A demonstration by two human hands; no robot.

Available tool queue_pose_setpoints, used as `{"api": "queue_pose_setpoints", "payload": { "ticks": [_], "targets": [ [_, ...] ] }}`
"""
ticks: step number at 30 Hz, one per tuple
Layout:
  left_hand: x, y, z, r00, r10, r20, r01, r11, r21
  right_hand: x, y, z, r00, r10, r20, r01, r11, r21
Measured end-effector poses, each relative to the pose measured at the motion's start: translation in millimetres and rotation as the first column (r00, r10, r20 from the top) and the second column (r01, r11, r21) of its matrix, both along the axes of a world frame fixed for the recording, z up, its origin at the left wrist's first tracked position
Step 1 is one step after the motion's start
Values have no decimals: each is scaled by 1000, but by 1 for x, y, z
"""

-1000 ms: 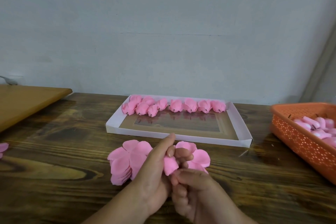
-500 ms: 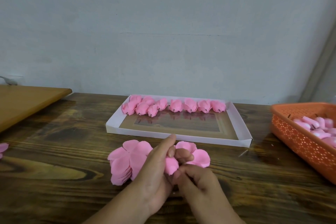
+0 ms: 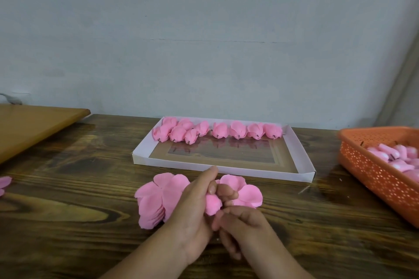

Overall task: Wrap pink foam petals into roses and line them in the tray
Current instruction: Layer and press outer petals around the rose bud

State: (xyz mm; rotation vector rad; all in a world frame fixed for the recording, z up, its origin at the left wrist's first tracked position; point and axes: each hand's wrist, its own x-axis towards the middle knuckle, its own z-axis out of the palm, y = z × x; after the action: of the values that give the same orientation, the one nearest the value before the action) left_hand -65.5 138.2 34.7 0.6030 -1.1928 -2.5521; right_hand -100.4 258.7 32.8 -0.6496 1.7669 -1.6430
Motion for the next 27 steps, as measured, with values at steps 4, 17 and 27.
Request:
{"api": "queue_pose_setpoints", "payload": {
  "ticks": [4, 17, 27],
  "targets": [
    [-2, 2, -5, 997, 52, 62, -50, 998, -36, 1, 6, -9, 568, 59, -821, 158, 971, 180],
    [1, 1, 1, 1000, 2, 32, 0, 999, -42, 0, -5, 3, 933, 16, 359, 17, 996, -88],
    [3, 3, 1, 999, -7, 32, 13, 987, -161, 8, -1, -7, 952, -204, -228, 214, 977, 21]
  ]
}}
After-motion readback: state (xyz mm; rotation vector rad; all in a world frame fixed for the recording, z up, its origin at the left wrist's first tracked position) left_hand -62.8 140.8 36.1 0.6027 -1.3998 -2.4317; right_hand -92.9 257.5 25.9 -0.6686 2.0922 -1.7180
